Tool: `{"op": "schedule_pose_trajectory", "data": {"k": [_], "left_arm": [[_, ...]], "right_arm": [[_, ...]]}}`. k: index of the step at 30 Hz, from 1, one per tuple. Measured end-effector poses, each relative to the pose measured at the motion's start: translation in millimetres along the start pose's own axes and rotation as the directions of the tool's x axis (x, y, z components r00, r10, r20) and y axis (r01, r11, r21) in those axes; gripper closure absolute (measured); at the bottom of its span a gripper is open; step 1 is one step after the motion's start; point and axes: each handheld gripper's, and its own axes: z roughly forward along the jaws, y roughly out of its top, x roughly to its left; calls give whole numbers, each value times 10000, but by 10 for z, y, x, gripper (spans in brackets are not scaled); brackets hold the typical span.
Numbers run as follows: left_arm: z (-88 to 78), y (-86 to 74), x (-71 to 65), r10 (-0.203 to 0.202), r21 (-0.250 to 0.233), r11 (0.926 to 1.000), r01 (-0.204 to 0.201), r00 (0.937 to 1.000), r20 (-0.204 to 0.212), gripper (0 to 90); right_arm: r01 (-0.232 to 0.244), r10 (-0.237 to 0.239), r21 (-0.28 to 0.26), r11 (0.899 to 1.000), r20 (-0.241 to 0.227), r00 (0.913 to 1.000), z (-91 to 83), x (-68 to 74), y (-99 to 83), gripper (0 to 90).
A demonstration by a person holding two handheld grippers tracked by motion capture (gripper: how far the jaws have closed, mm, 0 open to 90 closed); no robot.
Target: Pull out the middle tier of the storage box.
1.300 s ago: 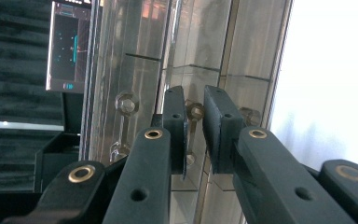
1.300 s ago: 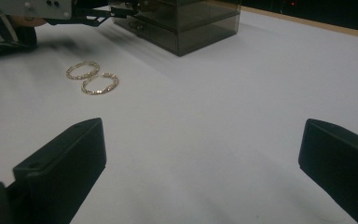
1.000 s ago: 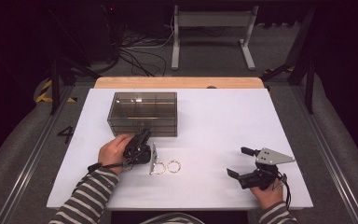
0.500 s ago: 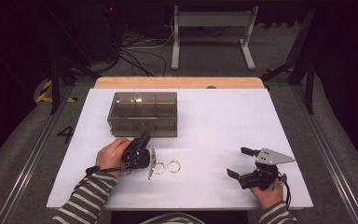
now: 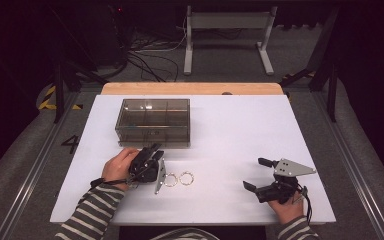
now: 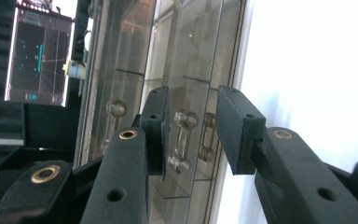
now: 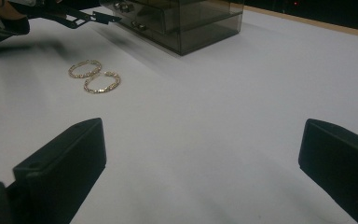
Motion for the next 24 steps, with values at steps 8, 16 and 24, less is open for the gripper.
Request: {"op": "schedule_pose_trajectory", "data": {"k": [8,16,24], "left_arm": [[-72,-32,100,-735,-676,9947,770,9959,518,662],[-107,-42,140,-847,-1051,9902,922,9937,739,659],[-138,-66,220,-1683,-1506,9695,1933,9720,1640,609]], "right_arm": [[-8,8,-6,10000,-4,10000,-2,-1,0,15],[-5,5,1,10000,-18,10000,-1,-1,0,15],[-9,9,5,10000,-25,10000,0,-1,-1,15]]}}
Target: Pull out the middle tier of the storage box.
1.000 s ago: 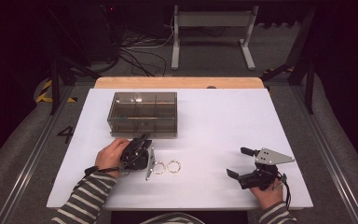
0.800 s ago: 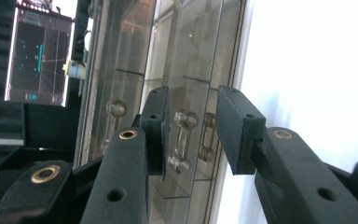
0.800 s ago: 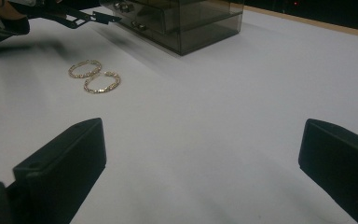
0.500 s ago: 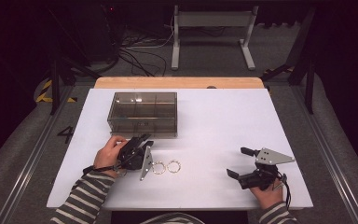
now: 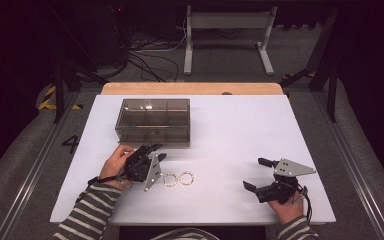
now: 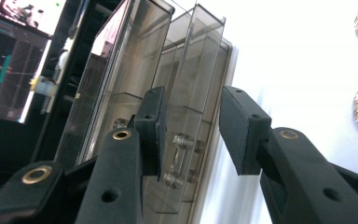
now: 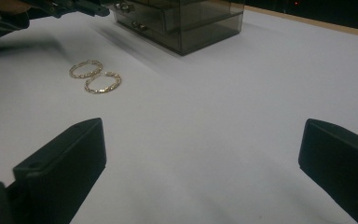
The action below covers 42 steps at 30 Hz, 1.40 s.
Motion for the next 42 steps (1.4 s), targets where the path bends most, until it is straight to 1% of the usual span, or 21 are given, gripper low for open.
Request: {"op": "schedule_pose_trajectory", "data": {"k": [4,5,6,8,10,13,15,17,19,20,23,25,26,28,34,35,36,37,38,40,42], "left_arm": [[-28,-4,61,-793,-244,9964,809,9951,594,598],[-25,-6,72,-1164,-388,9921,1194,9905,739,594],[-32,-9,97,-1314,-367,9902,1351,9873,888,590],[-30,-15,135,-1771,-482,9817,1842,9762,1250,572],[-28,-26,167,-2223,-512,9711,2332,9614,1624,546],[-21,-44,215,-2637,-599,9579,2807,9432,2023,521],[-25,-57,246,-2971,-634,9458,3184,9276,2264,521],[-29,-73,291,-3234,-695,9328,3535,9067,2708,523],[-20,-96,343,-3746,-576,9091,4127,8699,3208,536],[-10,-112,369,-4028,-480,8941,4454,8462,3489,533],[8,-169,441,-4627,-293,8546,5185,7857,4107,515],[1,-192,471,-4850,-296,8364,5473,7642,4252,502],[-5,-197,482,-4898,-332,8312,5550,7592,4285,502],[-19,-195,493,-4922,-380,8284,5589,7585,4271,502],[-26,-147,525,-4716,-154,8514,5244,7780,4151,546],[-23,-134,540,-4707,-81,8537,5207,7783,4155,545],[-21,-123,560,-4621,-28,8605,5094,7830,4163,537],[-18,-110,575,-4604,34,8628,5055,7830,4182,528],[-15,-99,589,-4545,111,8682,4961,7862,4188,515],[-10,-81,616,-4370,292,8840,4666,8024,4064,501],[1,-68,646,-4200,451,8968,4402,8144,4005,483]], "right_arm": [[-10,10,14,10000,0,10000,2,2,0,15],[-12,12,16,10000,-5,10000,2,1,0,15],[-6,6,10,10000,-2,10000,2,0,0,15],[-18,18,9,10000,0,10000,2,-1,0,15],[-28,28,14,10000,-15,10000,2,-1,0,15],[-46,46,14,10000,-22,10000,1,-2,-1,15],[-62,62,15,10000,-15,10000,0,-2,-1,15],[-69,69,5,10000,-19,10000,0,-3,-1,15],[-61,61,14,10000,-21,10000,0,-2,0,15],[-44,44,15,10000,-28,10000,1,-3,-1,15],[-33,33,18,10000,-36,10000,2,-2,-1,15],[-38,38,23,10000,-42,10000,1,-2,-1,15],[-34,34,19,10000,-43,10000,1,-2,-1,15],[-33,33,25,10000,-49,10000,2,-2,-1,15],[-31,31,20,10000,-64,10000,4,-2,0,15],[-32,32,21,10000,-61,10000,4,-2,0,15],[-35,35,18,10000,-65,10000,4,-2,0,15],[-38,38,21,10000,-58,10000,4,-2,0,15],[-48,48,22,10000,-60,10000,4,-2,0,15],[-76,76,14,10000,-53,10000,2,-3,0,15],[-88,88,4,10000,-51,9999,1,-3,-1,15]]}}
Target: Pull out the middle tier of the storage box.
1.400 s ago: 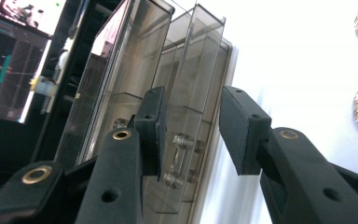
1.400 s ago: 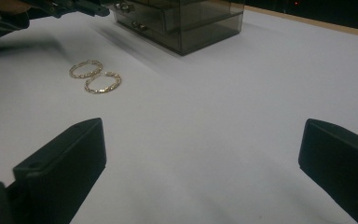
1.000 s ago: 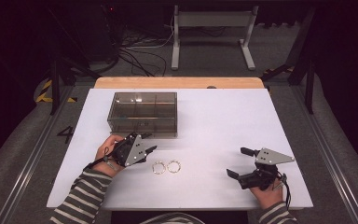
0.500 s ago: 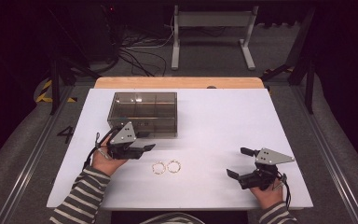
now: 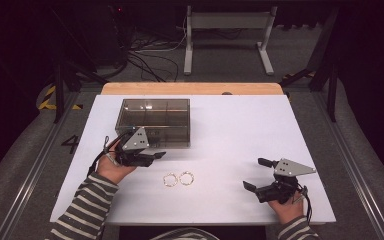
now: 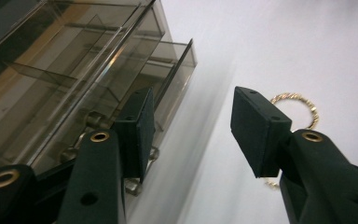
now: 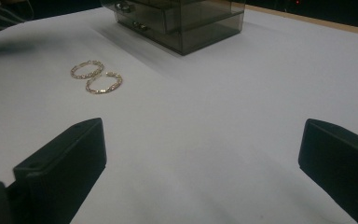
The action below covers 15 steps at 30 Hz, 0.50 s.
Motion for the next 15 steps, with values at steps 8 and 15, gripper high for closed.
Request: {"op": "schedule_pose_trajectory", "data": {"k": [8,15], "left_arm": [[90,20,78,486,958,9943,-477,9988,-72,476],[222,-37,155,377,1386,9896,-382,9993,64,469]], "right_arm": [[21,-21,14,10000,-29,10000,2,0,0,15],[27,-27,10,10000,-50,10000,2,1,0,15]]}}
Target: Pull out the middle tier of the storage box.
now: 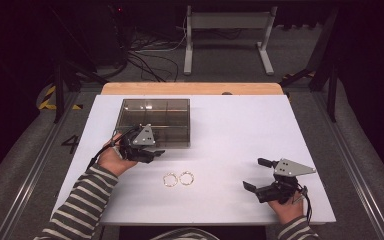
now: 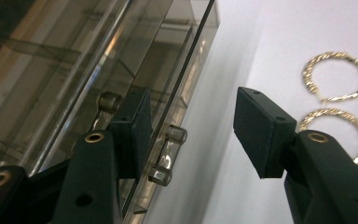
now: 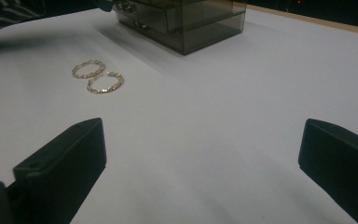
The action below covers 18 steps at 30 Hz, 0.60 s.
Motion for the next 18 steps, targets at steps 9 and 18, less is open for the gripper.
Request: {"op": "schedule_pose_trajectory", "data": {"k": [9,18], "left_arm": [[103,-36,42,35,372,9993,-33,10000,-56,488],[138,-60,67,168,661,9977,-133,9985,-523,625]], "right_arm": [[-10,10,9,10000,-29,10000,2,-1,0,15],[-13,13,9,10000,-42,10000,3,-1,0,15]]}}
